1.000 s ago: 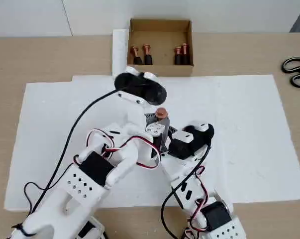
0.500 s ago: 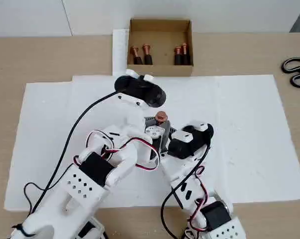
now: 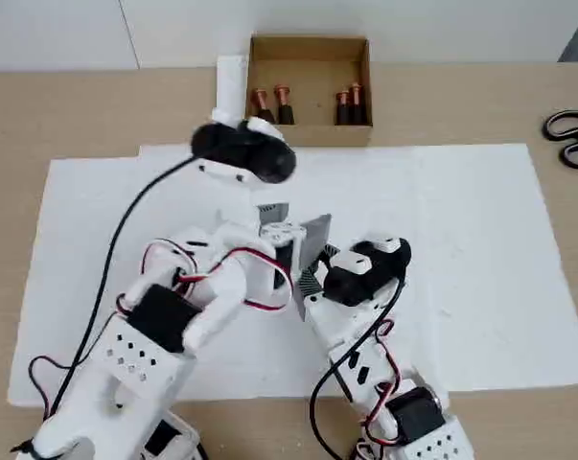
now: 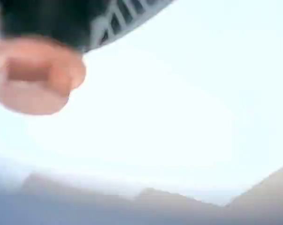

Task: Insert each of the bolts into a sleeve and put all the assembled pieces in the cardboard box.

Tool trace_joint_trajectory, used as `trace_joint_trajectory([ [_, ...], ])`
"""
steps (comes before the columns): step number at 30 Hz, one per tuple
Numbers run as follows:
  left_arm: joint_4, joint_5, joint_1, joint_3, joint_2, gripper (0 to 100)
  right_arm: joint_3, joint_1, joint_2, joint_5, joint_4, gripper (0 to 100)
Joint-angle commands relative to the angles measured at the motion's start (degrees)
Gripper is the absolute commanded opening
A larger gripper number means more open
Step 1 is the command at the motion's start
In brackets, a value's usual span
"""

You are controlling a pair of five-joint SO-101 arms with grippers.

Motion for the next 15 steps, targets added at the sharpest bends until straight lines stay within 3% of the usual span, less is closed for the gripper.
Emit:
trace_joint_trajectory([
  [1, 2.2, 0.09, -4.13, -5.67, -1.41, 18, -0.62, -0.04, -0.75, -0.53, 0.04, 0.4],
  [6, 9.85, -1.41, -18.81, -11.74, -1.41, 18, -0.79, 2.95, -0.75, -0.53, 1.1, 0.4],
  [9, 13.63, -9.76, -27.69, -13.23, -1.41, 18, -1.32, 5.76, -0.75, -0.35, 0.84, 0.4],
  [12, 17.23, -16.79, -33.14, -13.14, -1.05, 18, -3.08, 8.75, -0.31, 2.2, 0.92, 0.3],
  [15, 22.86, -19.08, -35.6, -13.14, -1.05, 18, -6.07, 13.23, -0.31, 5.63, 0.66, 0.3],
])
